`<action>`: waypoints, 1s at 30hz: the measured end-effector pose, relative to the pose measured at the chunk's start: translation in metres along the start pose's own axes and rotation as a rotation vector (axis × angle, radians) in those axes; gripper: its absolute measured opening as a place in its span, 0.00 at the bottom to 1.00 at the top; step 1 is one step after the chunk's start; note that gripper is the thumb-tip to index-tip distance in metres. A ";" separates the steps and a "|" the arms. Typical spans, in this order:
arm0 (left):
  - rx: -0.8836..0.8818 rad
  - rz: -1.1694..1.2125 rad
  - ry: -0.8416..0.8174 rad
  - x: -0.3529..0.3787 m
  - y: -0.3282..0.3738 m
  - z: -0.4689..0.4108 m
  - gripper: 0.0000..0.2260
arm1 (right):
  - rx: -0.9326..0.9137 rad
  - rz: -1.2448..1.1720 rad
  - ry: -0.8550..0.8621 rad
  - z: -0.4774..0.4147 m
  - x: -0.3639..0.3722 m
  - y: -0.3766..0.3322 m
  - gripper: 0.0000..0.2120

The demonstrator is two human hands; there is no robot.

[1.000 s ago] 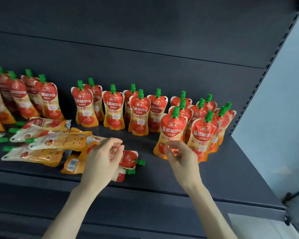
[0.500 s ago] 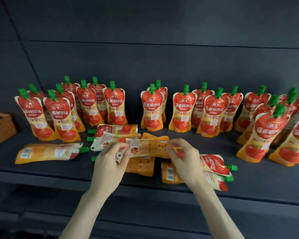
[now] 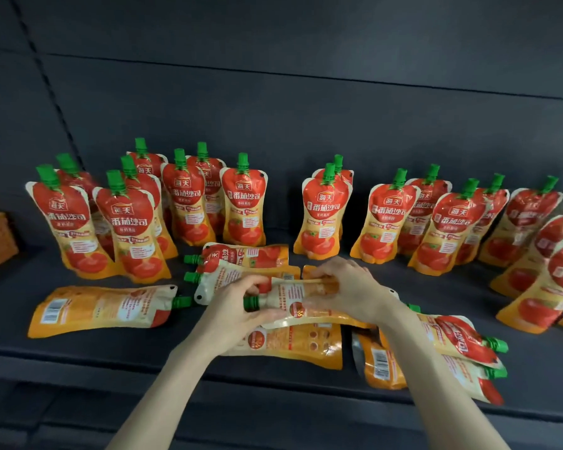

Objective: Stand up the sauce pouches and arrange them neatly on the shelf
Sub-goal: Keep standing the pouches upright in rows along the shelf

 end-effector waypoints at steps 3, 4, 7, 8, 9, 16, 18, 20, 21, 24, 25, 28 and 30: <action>0.017 0.084 0.066 -0.007 0.000 -0.003 0.26 | 0.000 -0.058 -0.048 -0.006 -0.002 -0.002 0.26; 0.027 0.090 0.083 -0.010 0.000 -0.006 0.27 | -0.014 -0.097 -0.046 -0.008 -0.004 -0.004 0.22; 0.040 0.129 0.066 -0.017 -0.006 -0.019 0.29 | -0.041 -0.122 -0.004 -0.014 -0.013 -0.005 0.15; 0.040 0.123 0.051 -0.021 -0.010 -0.024 0.29 | -0.037 -0.141 0.011 -0.016 -0.014 -0.004 0.15; 0.044 0.087 0.038 -0.025 -0.014 -0.027 0.29 | -0.030 -0.168 0.028 -0.018 -0.016 -0.002 0.14; -0.023 -0.534 -0.219 -0.043 -0.049 -0.047 0.33 | 0.018 -0.181 0.112 -0.025 -0.019 -0.005 0.12; -0.002 -0.602 -0.287 -0.041 -0.049 -0.053 0.34 | 0.040 -0.157 0.139 -0.027 -0.017 -0.005 0.14; 0.003 -0.589 -0.335 -0.039 -0.046 -0.057 0.34 | 0.053 -0.130 0.169 -0.027 -0.016 -0.006 0.14; 0.007 -0.571 -0.353 -0.039 -0.045 -0.058 0.33 | 0.057 -0.125 0.183 -0.026 -0.016 -0.006 0.12; 0.049 -0.473 -0.362 -0.044 -0.040 -0.061 0.26 | 0.065 -0.158 0.220 -0.020 -0.017 -0.006 0.10; 0.065 -0.448 -0.357 -0.046 -0.039 -0.061 0.24 | 0.067 -0.178 0.232 -0.018 -0.018 -0.005 0.10; 0.100 -0.419 -0.331 -0.051 -0.032 -0.061 0.22 | 0.074 -0.258 0.265 -0.011 -0.022 -0.003 0.08; 0.125 -0.387 -0.319 -0.054 -0.025 -0.062 0.21 | 0.081 -0.309 0.275 -0.006 -0.024 -0.002 0.09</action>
Point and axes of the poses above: each hand's wrist, its own z-axis away from the middle knuckle, its own x-axis out of the palm, y = z × x, the point moved 8 cm from there along -z, towards the middle knuckle, and after that the axes turned 4 degrees about -y, right-handed, at the moved point
